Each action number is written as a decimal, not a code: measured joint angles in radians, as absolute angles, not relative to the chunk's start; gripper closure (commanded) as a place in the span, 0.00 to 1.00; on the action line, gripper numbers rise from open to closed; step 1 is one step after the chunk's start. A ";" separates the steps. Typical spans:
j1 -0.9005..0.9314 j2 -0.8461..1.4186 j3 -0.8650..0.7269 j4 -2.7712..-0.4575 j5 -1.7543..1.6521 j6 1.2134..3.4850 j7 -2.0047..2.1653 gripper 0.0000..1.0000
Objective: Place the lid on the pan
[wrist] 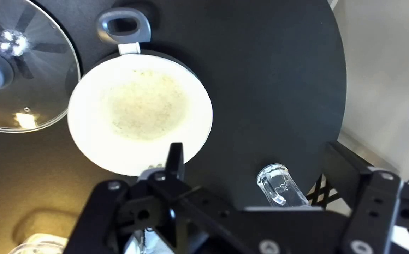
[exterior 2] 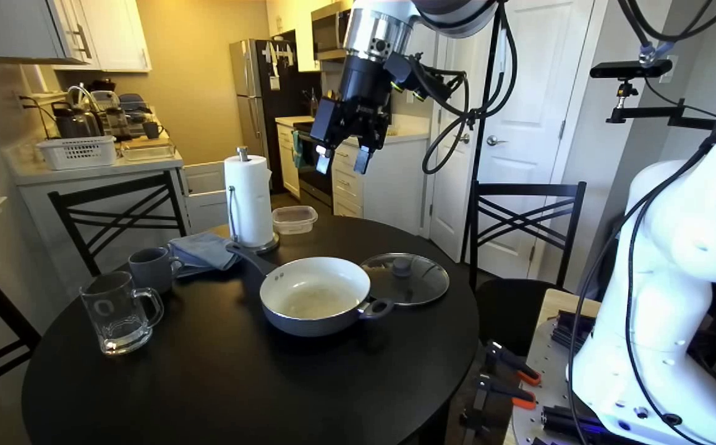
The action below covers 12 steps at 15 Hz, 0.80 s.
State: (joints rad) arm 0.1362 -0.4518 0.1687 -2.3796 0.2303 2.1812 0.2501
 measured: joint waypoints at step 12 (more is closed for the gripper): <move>-0.035 -0.227 0.126 -2.451 0.105 2.668 0.353 0.00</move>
State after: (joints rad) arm -0.0354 -0.2267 0.1259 -2.4507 0.1046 2.6685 0.3531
